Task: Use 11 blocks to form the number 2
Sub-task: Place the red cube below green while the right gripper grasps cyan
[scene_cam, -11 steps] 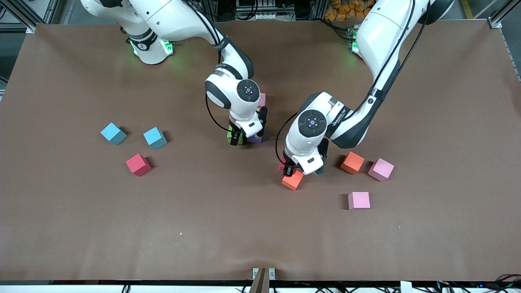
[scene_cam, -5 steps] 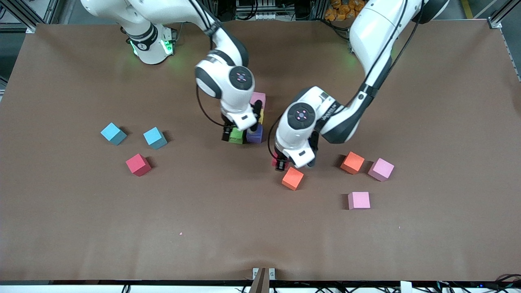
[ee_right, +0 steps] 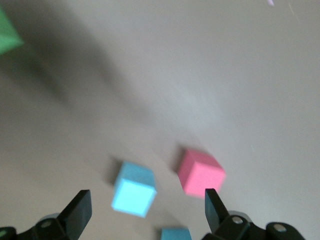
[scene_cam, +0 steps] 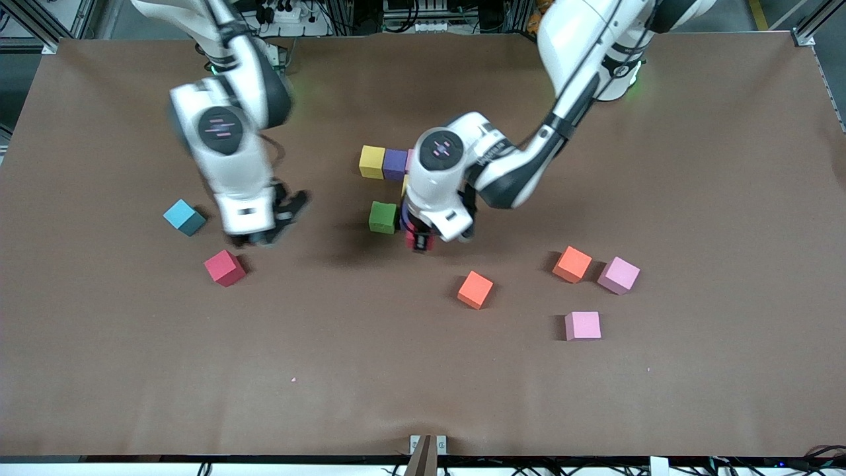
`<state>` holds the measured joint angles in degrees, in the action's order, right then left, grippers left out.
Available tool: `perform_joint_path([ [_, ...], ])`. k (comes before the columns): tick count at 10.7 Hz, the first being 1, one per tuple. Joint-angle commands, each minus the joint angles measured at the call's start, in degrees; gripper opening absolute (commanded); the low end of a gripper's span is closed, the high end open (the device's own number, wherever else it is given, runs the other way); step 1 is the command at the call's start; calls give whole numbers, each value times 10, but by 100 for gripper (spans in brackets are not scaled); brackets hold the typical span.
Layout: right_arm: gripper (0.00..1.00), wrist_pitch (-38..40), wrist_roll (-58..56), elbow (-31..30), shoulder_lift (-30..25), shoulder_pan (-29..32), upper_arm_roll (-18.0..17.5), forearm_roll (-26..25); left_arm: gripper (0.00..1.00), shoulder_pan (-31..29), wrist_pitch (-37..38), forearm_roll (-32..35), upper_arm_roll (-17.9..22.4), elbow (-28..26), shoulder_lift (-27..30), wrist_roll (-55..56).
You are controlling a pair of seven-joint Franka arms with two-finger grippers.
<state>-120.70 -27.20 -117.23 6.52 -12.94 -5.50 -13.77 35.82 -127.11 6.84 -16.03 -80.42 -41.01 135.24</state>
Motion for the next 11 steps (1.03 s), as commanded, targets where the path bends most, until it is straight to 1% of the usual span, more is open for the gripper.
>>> perform_joint_path([
  [1,100,-103,7,-118,-66,98,-13,1,7,59,7,-13,12,64,-42,39],
  [2,100,-126,8,-130,-63,131,-13,3,7,78,7,-13,12,85,-56,52],
  [3,100,-131,8,-143,-61,143,-13,29,7,93,7,-13,12,91,-60,67],
  [4,100,-150,7,-159,-61,154,-12,88,7,112,0,-13,14,97,-68,74],
  [5,100,-174,6,-184,-61,170,-12,121,7,137,-5,-13,30,112,-80,83],
  [6,100,-190,6,-209,-61,171,-13,151,7,162,-10,-13,47,127,-99,92],
  [7,100,-192,5,-224,-60,168,-13,200,7,173,-27,-13,54,132,-107,96],
  [9,100,-207,-1,-228,-57,155,-14,208,7,180,-50,-13,55,134,-117,97],
  [10,100,-230,-10,-234,-51,145,-14,208,7,181,-51,-13,56,140,-126,94],
  [11,100,-271,-22,-247,-42,136,-14,208,7,181,-55,-13,60,145,-136,93],
])
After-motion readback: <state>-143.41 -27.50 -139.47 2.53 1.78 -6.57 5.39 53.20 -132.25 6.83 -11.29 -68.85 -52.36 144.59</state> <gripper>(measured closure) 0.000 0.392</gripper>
